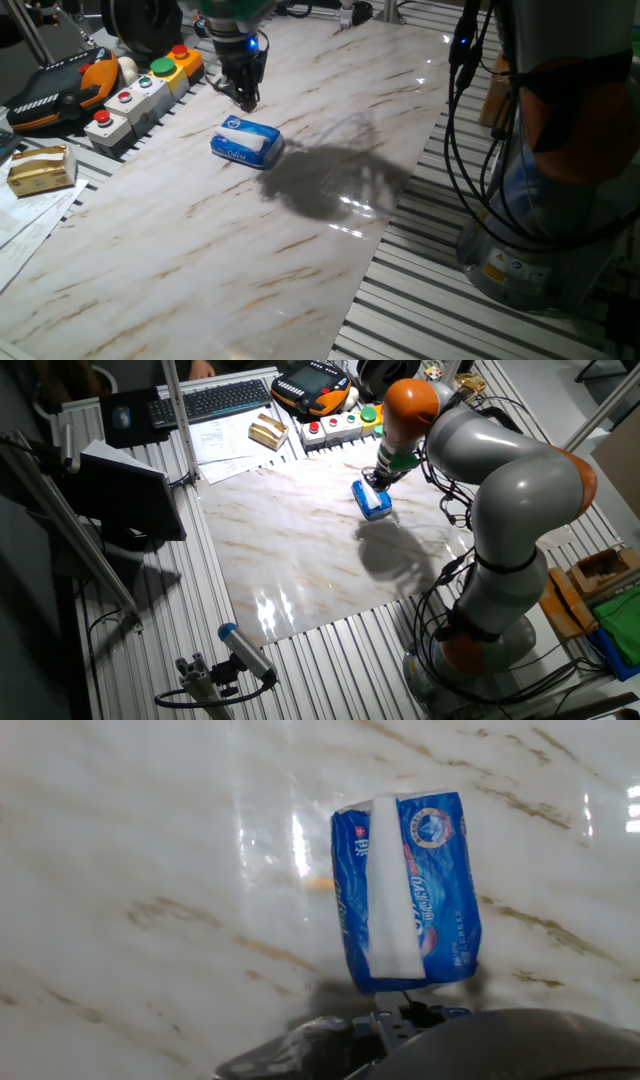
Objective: Pull out a napkin
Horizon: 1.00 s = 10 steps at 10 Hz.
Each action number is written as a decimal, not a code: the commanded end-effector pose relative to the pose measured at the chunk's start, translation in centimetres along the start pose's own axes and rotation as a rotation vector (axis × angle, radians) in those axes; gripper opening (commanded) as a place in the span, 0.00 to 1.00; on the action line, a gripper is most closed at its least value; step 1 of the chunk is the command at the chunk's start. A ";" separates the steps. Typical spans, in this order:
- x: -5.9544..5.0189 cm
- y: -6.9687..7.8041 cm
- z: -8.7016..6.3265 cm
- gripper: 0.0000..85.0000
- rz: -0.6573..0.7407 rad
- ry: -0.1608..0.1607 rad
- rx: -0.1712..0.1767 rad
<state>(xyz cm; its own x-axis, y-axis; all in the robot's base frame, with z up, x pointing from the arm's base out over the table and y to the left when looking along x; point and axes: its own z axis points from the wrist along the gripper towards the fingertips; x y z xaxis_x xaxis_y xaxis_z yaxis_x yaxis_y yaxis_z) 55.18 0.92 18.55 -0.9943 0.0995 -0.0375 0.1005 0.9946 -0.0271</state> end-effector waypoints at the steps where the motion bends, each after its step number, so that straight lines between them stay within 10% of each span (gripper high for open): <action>1: -0.1 0.3 0.1 0.01 0.008 0.000 0.003; 4: -1.0 -0.2 1.8 0.01 0.014 -0.004 -0.044; 10: -1.0 -0.5 2.1 0.01 -0.005 0.008 -0.029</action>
<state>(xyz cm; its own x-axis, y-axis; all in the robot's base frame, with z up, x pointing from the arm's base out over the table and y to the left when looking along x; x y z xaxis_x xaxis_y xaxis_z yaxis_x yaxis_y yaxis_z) 56.20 0.34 16.51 -0.9952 0.0944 -0.0277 0.0942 0.9955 0.0079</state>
